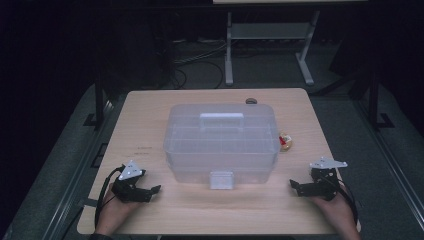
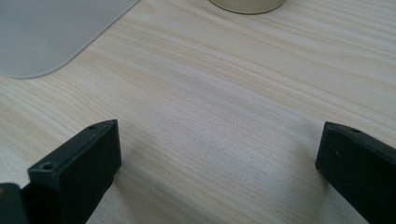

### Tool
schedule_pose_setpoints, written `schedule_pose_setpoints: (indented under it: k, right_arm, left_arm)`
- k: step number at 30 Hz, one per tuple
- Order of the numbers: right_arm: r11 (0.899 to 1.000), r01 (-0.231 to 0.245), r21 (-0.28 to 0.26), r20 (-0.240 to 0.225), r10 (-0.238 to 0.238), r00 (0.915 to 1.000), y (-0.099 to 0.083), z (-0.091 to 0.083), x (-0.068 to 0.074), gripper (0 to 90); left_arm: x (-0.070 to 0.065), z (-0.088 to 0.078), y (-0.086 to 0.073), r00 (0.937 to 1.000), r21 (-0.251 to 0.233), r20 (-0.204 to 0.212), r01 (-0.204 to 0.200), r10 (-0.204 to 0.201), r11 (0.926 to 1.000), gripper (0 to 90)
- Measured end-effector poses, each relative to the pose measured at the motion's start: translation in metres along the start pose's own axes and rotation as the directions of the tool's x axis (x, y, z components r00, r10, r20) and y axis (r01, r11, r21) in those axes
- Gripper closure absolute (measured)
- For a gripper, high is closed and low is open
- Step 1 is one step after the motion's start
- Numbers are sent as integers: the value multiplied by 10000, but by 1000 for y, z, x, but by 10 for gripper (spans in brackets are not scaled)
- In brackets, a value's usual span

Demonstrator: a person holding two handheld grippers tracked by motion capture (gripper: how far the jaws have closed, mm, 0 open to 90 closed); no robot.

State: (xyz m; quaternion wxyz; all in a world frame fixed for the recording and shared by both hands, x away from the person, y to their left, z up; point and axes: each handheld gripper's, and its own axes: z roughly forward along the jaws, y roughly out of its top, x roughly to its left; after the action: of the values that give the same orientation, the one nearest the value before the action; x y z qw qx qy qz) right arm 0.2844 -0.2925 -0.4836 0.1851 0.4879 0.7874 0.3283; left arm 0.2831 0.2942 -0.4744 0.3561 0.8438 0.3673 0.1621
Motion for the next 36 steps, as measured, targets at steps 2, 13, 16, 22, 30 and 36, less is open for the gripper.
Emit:
schedule_pose_setpoints:
  k: [2, 13, 16, 22, 30, 36]
  right_arm:
    - [10000, -3, 2, 1, 3, 10000, 0, 0, 0, 0]
    - [10000, -4, -6, 21, 4, 10000, 0, 0, 0, 0]
    - [10000, -5, -6, 21, 5, 10000, 0, 0, 0, 0]
    - [9999, -76, 108, 71, 75, 9999, 0, -4, 0, 63]
    - [9997, -162, -168, -157, 159, 9998, 9, -17, 0, 281]
    - [9981, -28, -613, -459, -1, 9989, 18, -24, 3, 508]
  left_arm:
    - [0, 0, 0, 10000, 0, 12, -9, 9, 10000, 137]
    - [1, 0, 0, 10000, -2, 70, -67, 67, 10000, 135]
    - [1, 0, 0, 9999, -33, 77, -69, 69, 10000, 136]
    - [2, 0, 0, 10000, -22, 82, -54, 54, 10000, 147]
    - [2, -14, 10, 9997, -670, 207, 140, -127, 9977, 309]
    - [2, -21, 21, 9989, -930, 413, 277, -240, 9953, 515]
